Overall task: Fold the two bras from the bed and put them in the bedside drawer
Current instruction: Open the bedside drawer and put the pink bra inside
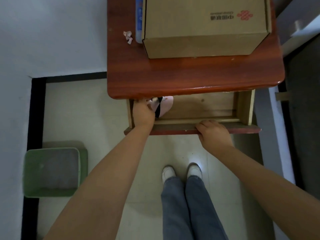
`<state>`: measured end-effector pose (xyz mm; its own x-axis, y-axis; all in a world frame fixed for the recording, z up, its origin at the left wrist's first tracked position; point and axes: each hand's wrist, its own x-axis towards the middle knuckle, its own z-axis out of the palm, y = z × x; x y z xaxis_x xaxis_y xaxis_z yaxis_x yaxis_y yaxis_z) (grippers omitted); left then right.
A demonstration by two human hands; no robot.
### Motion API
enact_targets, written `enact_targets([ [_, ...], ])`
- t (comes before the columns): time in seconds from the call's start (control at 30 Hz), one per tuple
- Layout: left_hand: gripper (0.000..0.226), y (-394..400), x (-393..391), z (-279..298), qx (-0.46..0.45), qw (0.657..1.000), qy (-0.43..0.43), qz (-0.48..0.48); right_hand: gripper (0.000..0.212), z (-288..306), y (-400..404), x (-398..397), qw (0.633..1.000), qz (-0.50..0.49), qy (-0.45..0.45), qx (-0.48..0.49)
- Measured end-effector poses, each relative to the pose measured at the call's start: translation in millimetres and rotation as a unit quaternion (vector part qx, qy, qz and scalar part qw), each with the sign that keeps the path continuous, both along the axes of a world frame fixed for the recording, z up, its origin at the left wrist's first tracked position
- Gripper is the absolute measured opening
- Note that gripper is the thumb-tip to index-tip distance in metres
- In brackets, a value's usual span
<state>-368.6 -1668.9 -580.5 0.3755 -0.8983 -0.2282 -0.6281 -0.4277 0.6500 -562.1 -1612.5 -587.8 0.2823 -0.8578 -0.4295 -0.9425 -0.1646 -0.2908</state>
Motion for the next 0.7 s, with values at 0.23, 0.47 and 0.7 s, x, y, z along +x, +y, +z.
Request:
enact_targets([
  [0.23,0.027,-6,25,-21,0.065,0.981,-0.116,-0.144,0.024,-2,0,-1,1.0,-0.001,-0.006,-0.005],
  [0.47,0.047,17,7,-16,0.131,0.925,-0.219,-0.282,0.025,-1,6,3,1.0,-0.021,0.009,-0.008],
  [0.7,0.049,70,-21,21,0.078,0.841,-0.252,-0.472,0.052,24,28,0,0.998,-0.055,0.002,0.001],
])
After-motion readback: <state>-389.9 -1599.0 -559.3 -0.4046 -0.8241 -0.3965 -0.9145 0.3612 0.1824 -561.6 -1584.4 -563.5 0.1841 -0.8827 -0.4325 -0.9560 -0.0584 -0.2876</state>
